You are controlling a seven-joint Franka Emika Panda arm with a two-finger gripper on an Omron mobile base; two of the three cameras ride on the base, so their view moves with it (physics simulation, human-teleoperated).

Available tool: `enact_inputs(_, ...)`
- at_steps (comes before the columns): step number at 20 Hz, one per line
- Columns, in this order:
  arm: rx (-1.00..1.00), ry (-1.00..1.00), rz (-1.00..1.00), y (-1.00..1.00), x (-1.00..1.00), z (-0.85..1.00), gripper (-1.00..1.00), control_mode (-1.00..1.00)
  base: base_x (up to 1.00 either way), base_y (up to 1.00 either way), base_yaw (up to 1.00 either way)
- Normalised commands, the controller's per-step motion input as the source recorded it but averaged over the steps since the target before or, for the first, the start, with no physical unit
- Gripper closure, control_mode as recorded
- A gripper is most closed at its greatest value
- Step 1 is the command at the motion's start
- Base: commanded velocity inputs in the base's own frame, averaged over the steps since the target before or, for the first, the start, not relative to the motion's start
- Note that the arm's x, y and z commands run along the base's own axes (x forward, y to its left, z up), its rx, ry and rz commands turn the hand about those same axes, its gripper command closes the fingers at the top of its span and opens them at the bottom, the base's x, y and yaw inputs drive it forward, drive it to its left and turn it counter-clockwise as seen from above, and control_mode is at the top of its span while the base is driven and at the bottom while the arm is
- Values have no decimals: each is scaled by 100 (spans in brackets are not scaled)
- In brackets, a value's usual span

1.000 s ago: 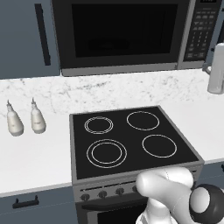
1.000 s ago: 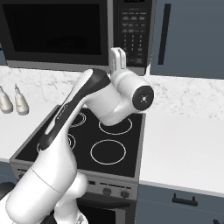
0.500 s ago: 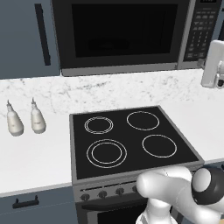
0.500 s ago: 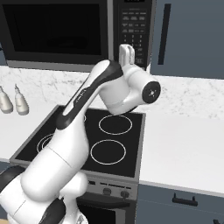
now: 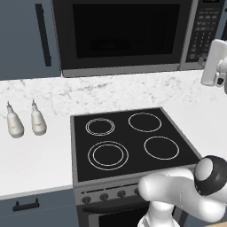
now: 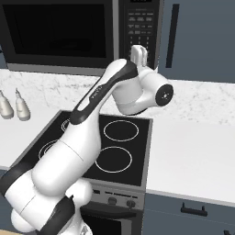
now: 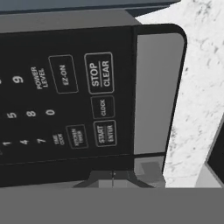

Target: Open the microwave, place the bowl with waffle inside the microwave, then close the microwave door and turn it on.

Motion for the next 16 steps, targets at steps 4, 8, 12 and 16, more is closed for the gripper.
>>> enact_inputs(4,0,0,0,0,27,0,100,-100,0,0,0)
enact_inputs(8,0,0,0,0,25,0,100,-100,0,0,0)
enact_inputs(12,0,0,0,-1,25,0,100,-100,0,0,0)
enact_inputs(16,0,0,0,0,27,0,100,-100,0,0,0)
